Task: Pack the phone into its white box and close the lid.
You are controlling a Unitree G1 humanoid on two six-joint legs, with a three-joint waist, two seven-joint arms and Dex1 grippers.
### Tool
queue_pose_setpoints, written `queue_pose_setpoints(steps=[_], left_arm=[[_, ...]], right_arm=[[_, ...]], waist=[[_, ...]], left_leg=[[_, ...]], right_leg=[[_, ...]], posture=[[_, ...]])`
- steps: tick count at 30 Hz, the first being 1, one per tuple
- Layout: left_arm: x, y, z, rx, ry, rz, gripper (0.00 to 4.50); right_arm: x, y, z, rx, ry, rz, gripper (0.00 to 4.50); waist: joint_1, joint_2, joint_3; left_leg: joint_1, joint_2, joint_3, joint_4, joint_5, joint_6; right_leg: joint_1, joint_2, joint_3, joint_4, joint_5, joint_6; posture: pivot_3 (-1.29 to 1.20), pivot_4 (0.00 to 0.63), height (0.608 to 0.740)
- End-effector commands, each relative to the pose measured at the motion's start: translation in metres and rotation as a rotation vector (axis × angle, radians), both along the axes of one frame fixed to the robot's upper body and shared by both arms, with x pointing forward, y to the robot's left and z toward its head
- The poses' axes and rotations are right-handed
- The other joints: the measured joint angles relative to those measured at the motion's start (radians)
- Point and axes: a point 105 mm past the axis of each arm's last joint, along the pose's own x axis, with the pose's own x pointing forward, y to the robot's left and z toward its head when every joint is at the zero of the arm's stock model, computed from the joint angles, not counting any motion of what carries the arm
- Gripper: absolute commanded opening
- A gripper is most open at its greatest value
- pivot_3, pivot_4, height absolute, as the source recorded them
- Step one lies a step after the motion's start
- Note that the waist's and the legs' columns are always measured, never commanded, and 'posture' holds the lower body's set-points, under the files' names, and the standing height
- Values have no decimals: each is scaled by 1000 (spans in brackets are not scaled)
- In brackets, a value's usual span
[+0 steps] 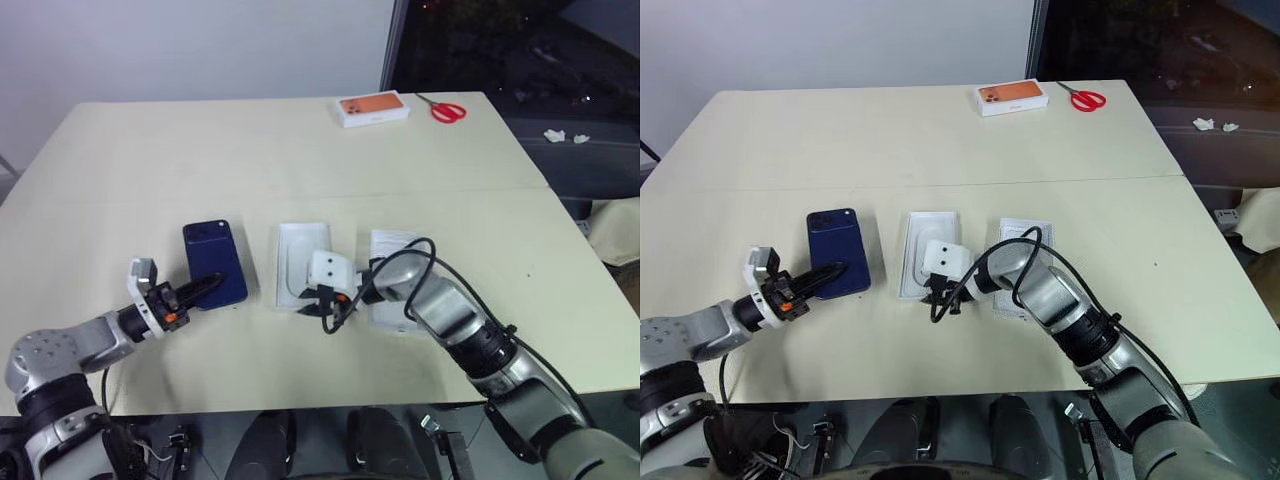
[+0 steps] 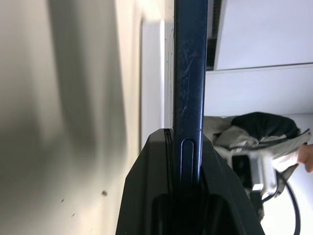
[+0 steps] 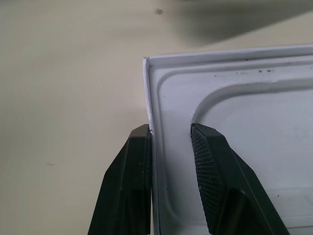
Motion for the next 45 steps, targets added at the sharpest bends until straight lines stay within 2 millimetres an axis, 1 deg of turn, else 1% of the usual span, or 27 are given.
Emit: queue_pose_setpoints(steps=[1, 6, 9, 12, 14, 15, 16, 19, 20, 23, 25, 28, 30, 32, 35, 39, 43, 45], left_arm=[[3, 8, 34, -18, -119, -7, 0], [8, 5, 39, -16, -124, -18, 0], [9, 1, 38, -14, -122, -29, 0], [9, -3, 37, -14, -118, -43, 0], [9, -6, 36, -14, -114, -53, 0], [8, -8, 35, -17, -112, -60, 0], [8, -10, 34, -18, -110, -68, 0], [5, -18, 30, -20, -104, -97, 0], [2, -23, 29, -15, -106, -119, 0], [-2, -39, 25, 6, -105, -176, 0], [-4, -45, 24, 10, -104, -202, 0], [-6, -55, 20, 19, -88, -239, 0], [-7, -69, 15, 23, -74, -279, 0], [-5, -77, 13, 17, -63, -294, 0], [-2, -82, 7, 27, -33, -301, 0], [-2, -98, 2, -4, -14, -347, 0], [-2, -104, -3, -8, 2, -355, 0], [-1, -104, -1, -4, -6, -351, 1003]], right_arm=[[-16, 12, 6, 72, 75, 41, 1235], [-19, 17, 14, 106, 99, 76, 1235], [-24, 17, 13, 109, 127, 91, 1235], [-24, 18, 14, 118, 129, 100, 2098], [-22, 18, 15, 118, 125, 93, 3079], [-21, 18, 16, 119, 119, 94, 3702], [-20, 18, 17, 122, 108, 95, 4071], [-20, 15, 23, 139, 111, 94, 4071], [-17, 12, 30, 162, 113, 83, 4071], [-11, -4, 47, 207, 103, 70, 4071], [-7, -13, 52, 215, 81, 57, 4071], [0, -30, 52, 207, 66, 20, 4071], [8, -53, 46, 165, 54, -32, 4071], [11, -64, 41, 134, 42, -55, 4071], [11, -65, 40, 131, 43, -67, 4071], [14, -65, 38, 123, 17, -90, 4071], [14, -63, 38, 124, 13, -91, 4071], [14, -64, 37, 122, 10, -94, 4133]], waist=[[-1, -1, 0], [-3, -1, 0], [-3, -1, 0], [-2, -1, 0], [-1, -1, 1], [0, -1, 1], [0, -2, 1], [0, -2, 1], [0, -2, 1], [1, -2, 1], [3, -2, 2], [3, -2, 2], [3, -2, 2], [6, -3, 2], [0, -4, 3], [1, -4, 3], [5, -5, 4], [5, -5, 4]], left_leg=[[0, 0, 0, 0, 0, 0], [0, 0, 0, 0, 0, 0], [0, 0, 0, 0, 0, 0], [0, 0, 0, 0, 0, 0], [0, 0, 0, 0, 0, 0], [0, 0, 0, 0, 0, 0], [0, 0, 0, 0, 0, 0], [0, 0, 0, 0, 0, 0], [0, 0, 0, 0, 0, 0], [0, 0, 0, 0, 0, 0], [0, 0, 0, 1, 0, 0], [0, 0, 0, 1, 0, 0], [0, 0, 0, 1, 0, 0], [0, 0, 0, 1, 0, 0], [0, 0, 0, 1, 0, 1], [0, 0, 0, 1, 0, 0], [0, 0, 0, 2, 0, 0], [0, 0, 0, 2, 0, 0]], right_leg=[[0, 0, 0, 0, 0, 0], [0, 0, 0, 0, 0, 0], [0, 0, 0, 0, 0, 0], [0, 0, 0, 0, 0, 0], [0, 0, 0, 1, 0, 0], [0, 0, 0, 1, 0, 0], [0, 0, 0, 1, 0, 0], [0, 0, 0, 1, 0, 0], [0, 0, 0, 1, 0, 0], [0, 0, 0, 0, 0, 0], [0, 0, 0, 0, 0, 0], [0, 0, 0, 1, 0, 0], [0, 0, 0, 0, 0, 0], [1, 0, 0, -1, 0, 0], [1, 0, 0, -1, 0, 0], [0, 1, 0, 1, 0, 0], [1, 1, 0, 1, 0, 0], [1, 1, 0, 1, 0, 0]], posture=[[0, 150, 740], [0, 150, 740], [0, 150, 740], [0, 150, 740], [0, 150, 740], [0, 150, 740], [0, 150, 740], [0, 150, 740], [0, 150, 740], [0, 150, 740], [0, 150, 740], [0, 150, 740], [0, 150, 740], [0, 150, 740], [0, 150, 740], [0, 150, 740], [0, 150, 740], [0, 150, 740]])
